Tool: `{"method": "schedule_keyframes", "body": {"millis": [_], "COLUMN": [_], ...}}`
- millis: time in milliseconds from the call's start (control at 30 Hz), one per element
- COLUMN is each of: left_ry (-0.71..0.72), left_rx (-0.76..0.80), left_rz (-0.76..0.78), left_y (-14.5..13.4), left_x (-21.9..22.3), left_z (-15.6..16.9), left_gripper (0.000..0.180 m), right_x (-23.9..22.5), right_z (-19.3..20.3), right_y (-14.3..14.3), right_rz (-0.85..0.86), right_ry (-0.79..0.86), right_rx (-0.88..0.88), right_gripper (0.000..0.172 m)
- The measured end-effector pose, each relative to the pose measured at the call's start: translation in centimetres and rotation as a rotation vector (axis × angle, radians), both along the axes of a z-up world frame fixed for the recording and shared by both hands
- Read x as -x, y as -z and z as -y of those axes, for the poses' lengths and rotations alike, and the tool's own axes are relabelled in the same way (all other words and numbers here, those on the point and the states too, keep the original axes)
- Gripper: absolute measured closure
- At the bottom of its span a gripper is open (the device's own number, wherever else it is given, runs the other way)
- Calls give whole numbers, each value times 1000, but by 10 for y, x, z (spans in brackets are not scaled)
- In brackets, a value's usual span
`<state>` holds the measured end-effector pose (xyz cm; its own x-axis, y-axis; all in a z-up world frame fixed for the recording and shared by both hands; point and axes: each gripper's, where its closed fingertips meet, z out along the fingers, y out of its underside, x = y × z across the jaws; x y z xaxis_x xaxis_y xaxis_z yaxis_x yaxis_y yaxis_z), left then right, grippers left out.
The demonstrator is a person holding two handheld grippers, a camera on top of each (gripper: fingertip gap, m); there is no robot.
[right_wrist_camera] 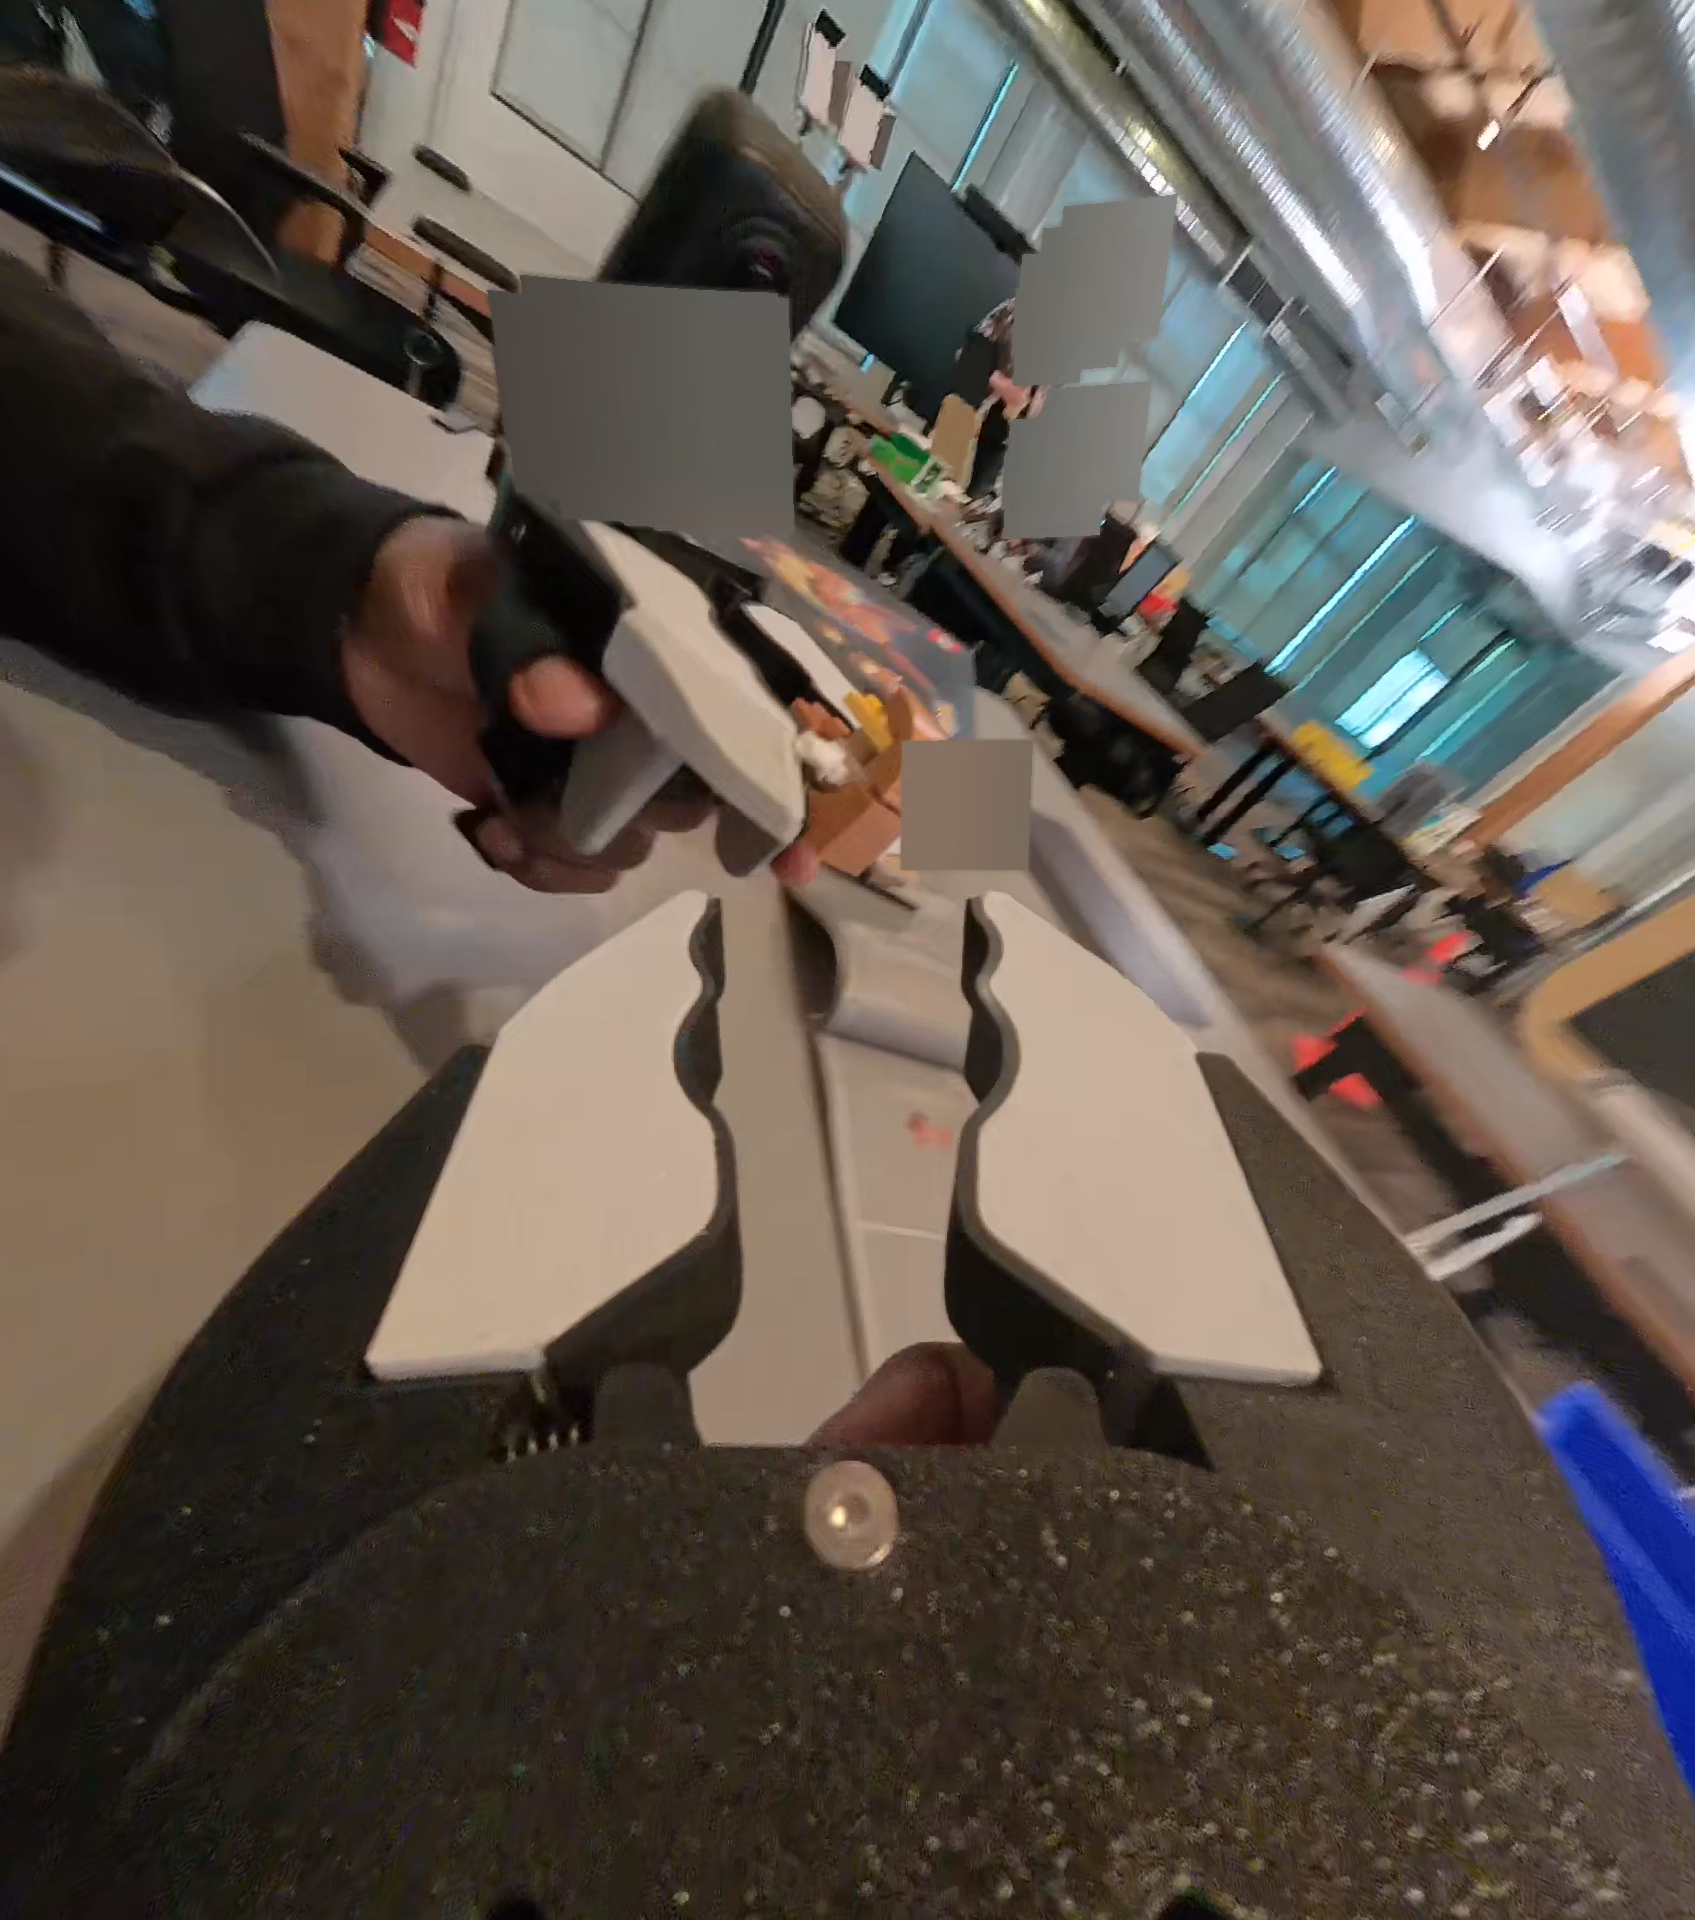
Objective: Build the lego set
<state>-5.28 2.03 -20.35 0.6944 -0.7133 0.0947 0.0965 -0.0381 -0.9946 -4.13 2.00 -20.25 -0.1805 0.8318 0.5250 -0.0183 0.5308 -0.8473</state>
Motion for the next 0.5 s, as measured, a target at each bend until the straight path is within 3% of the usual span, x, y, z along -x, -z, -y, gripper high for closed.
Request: {"method": "schedule_keyframes", "body": {"millis": [167,367,500], "left_ry": [179,271,344], "left_rx": [123,105,108], "left_rz": [266,226,187], "left_y": [-62,-132,-160], "left_x": [-2,-21,-41], "left_z": [4,4,7], "left_gripper": [160,160,160], "right_x": [-2,-4,-5], "right_z": [-1,0,4], "right_y": [-56,-134,-162], "right_rz": [-148,-286,-340], "right_ry": [78,50,-37], "right_rx": [-190,-391,-446], "right_gripper": [126,122,116]}}
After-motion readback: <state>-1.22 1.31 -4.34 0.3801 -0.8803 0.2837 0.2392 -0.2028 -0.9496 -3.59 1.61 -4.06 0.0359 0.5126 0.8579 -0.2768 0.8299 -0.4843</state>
